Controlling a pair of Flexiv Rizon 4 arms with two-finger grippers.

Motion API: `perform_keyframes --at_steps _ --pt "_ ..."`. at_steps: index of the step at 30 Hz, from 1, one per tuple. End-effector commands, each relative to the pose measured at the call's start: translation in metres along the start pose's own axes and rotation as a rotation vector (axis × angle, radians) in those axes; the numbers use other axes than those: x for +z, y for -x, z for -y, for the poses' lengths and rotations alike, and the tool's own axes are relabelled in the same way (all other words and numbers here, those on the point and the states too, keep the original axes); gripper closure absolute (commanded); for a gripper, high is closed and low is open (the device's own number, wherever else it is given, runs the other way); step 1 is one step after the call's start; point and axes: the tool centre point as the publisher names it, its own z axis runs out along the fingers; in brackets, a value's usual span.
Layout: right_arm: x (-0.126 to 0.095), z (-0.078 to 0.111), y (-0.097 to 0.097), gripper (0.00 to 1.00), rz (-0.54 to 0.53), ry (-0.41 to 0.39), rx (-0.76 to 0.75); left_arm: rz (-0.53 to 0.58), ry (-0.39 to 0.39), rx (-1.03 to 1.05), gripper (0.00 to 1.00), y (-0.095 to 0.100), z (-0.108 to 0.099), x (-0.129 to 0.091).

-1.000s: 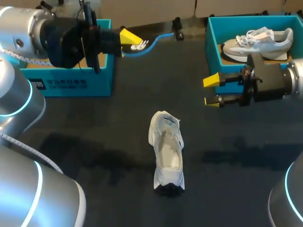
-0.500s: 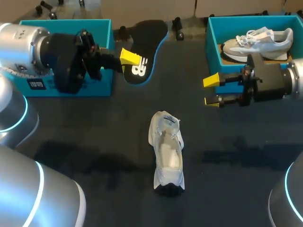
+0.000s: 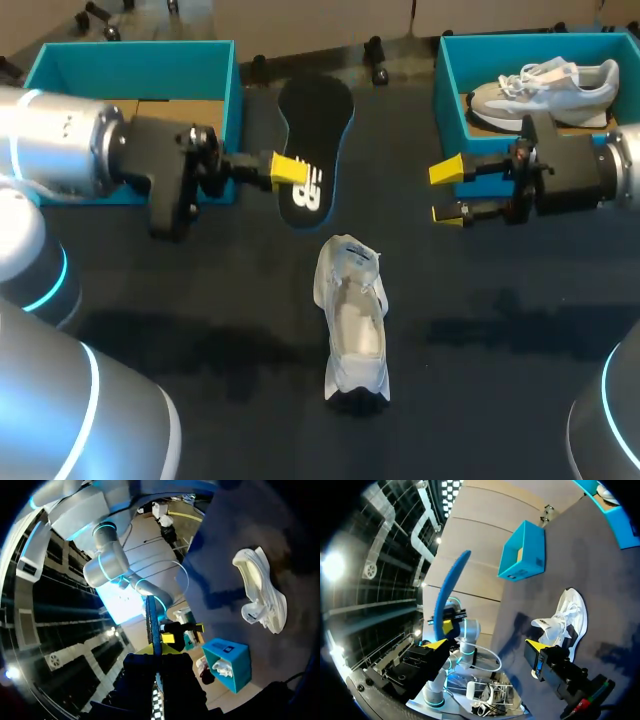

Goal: Take the shoe out of the shoebox, open the shoe tongue, remove and reinsert the insole, then place the shoe into the shoebox

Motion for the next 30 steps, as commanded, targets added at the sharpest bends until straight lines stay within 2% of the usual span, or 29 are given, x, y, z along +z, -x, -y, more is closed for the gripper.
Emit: perform_keyframes --at_steps 1,6,18,30 --pt "0.001 0.0 0.001 0.0 0.0 0.002 0.0 0.021 0.043 0.054 1.0 -0.019 0.013 0.006" --pt "0.001 0.0 0.001 0.0 0.0 0.002 0.0 -0.021 0.062 0.094 1.0 -0.039 0.017 0.016" --pt "0.001 0.0 0.001 0.0 0.0 0.002 0.0 -0.021 0.062 0.094 1.0 -0.039 0.017 0.016" --pt "0.001 0.0 0.001 0.0 0.0 0.002 0.0 -0.028 0.082 0.1 1.0 -0.067 0.029 0.035"
